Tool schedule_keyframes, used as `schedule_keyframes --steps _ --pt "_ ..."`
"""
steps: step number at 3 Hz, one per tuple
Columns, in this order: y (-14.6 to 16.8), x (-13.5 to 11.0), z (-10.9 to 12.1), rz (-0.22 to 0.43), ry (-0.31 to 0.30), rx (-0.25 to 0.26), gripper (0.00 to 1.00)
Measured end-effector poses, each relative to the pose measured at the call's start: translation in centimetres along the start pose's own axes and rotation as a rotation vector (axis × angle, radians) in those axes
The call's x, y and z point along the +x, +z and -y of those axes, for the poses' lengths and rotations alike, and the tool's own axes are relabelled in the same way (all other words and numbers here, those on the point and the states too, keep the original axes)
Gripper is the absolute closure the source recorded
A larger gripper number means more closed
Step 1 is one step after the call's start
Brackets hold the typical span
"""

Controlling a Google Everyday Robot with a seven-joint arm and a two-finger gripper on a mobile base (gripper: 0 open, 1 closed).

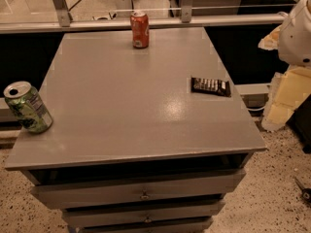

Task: Move rxbar chocolate near coke can

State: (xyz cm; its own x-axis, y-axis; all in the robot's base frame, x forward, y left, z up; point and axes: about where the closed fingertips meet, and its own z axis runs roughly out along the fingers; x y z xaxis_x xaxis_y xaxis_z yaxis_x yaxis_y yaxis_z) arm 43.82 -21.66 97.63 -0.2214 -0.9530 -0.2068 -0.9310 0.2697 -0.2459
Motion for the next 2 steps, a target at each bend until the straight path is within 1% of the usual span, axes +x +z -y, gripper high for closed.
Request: schedule_keyframes --steps 1,2 --pt "0.0 0.0 0.0 0.000 0.000 0.000 0.00" --pt "1.0 0.2 1.5 0.029 -0.001 0.023 0.00"
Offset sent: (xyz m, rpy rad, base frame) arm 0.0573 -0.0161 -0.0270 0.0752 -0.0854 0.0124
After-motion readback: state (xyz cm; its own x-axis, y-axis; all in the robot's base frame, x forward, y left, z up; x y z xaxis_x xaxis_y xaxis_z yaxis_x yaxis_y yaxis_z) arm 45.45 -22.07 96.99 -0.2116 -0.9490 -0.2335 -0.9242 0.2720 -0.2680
